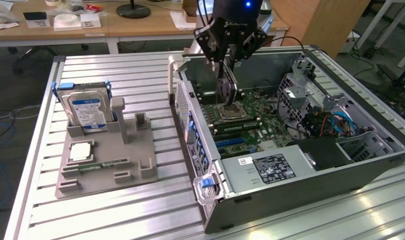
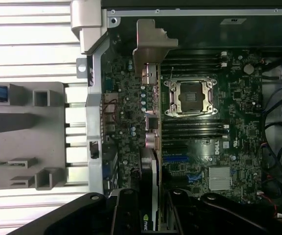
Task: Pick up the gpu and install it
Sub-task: 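Pick up the gpu and move the gpu toward the slot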
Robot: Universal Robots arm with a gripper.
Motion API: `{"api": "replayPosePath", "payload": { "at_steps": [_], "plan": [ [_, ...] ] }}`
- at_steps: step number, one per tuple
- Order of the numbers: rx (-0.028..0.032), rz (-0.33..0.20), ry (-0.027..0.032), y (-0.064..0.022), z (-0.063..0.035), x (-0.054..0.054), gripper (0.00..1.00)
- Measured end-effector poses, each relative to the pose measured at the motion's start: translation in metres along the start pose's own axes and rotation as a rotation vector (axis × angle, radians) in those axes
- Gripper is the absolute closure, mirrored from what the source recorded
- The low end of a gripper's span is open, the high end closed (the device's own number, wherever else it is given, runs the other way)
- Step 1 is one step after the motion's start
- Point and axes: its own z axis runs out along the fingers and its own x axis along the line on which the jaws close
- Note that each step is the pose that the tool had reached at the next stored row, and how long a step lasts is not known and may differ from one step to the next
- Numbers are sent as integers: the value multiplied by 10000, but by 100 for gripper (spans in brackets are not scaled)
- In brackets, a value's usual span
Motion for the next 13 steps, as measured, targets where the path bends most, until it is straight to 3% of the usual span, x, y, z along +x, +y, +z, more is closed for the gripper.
{"api": "replayPosePath", "payload": {
  "at_steps": [13],
  "plan": [
    [1, -1, 0, 15, 7, -251, 73]
  ]
}}
